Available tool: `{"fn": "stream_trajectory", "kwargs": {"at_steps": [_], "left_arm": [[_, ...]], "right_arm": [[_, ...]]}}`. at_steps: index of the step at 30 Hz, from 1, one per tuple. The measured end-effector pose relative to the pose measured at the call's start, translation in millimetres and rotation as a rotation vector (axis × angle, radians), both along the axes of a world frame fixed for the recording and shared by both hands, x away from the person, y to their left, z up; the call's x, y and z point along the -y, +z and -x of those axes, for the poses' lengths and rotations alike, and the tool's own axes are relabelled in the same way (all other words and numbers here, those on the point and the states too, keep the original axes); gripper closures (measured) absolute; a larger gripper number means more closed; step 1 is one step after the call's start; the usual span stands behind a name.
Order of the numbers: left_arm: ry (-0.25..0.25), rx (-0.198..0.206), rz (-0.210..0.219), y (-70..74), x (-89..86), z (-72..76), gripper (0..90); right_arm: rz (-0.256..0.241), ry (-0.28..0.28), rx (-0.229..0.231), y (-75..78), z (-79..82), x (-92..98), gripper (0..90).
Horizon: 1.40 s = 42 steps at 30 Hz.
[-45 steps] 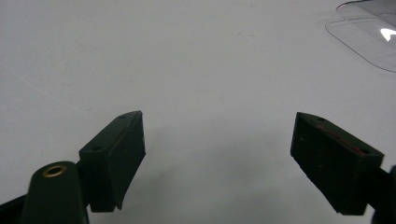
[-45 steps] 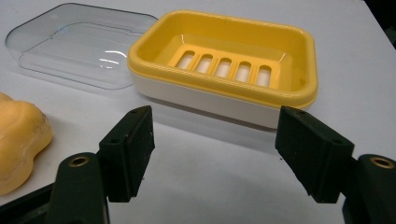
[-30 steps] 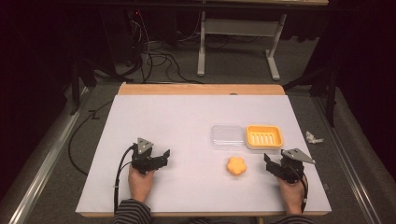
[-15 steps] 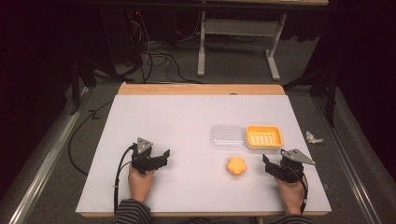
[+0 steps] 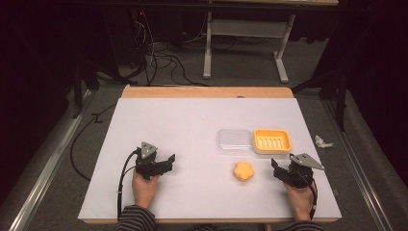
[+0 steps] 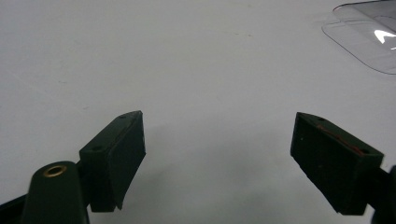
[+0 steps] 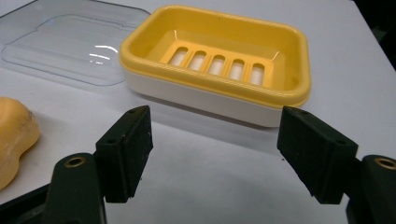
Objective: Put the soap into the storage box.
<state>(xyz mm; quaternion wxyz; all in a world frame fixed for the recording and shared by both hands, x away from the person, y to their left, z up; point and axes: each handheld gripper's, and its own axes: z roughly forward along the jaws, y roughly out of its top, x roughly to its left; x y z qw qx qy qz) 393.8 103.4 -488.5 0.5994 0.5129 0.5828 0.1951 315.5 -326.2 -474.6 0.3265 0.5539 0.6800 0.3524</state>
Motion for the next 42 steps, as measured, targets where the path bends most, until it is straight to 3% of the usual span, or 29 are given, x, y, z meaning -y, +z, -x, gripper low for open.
{"fn": "stream_trajectory", "kwargs": {"at_steps": [4, 10, 14, 26, 33, 40, 42], "left_arm": [[-0.001, 0.000, 0.011, 0.2, 0.0, -0.4, 18.6], [0.001, 0.001, 0.013, 0.3, 0.0, -0.3, 18.4], [-0.003, 0.000, 0.013, 0.3, -0.6, -0.3, 18.3], [0.003, -0.001, 0.013, 0.3, -0.6, -0.5, 17.9], [0.002, -0.003, 0.019, 0.5, -0.7, -0.5, 17.9], [0.002, -0.003, 0.018, 0.4, -0.4, -0.7, 18.0], [0.003, -0.003, 0.016, 0.4, -0.2, -0.5, 18.0]], "right_arm": [[-0.004, 0.018, -0.004, 4.2, 3.5, 0.8, 32.3], [-0.003, 0.053, 0.001, 13.9, 11.9, 1.1, 32.6], [-0.067, 0.090, 0.003, 15.6, 19.3, -2.0, 31.3], [-0.110, 0.145, 0.020, 12.7, 32.7, -19.8, 23.4], [-0.134, 0.150, 0.018, 14.7, 35.6, -27.0, 20.4], [-0.123, 0.201, -0.031, 19.5, 35.4, -37.4, 19.2], [-0.136, 0.229, -0.067, 20.5, 33.5, -41.1, 19.1]]}}
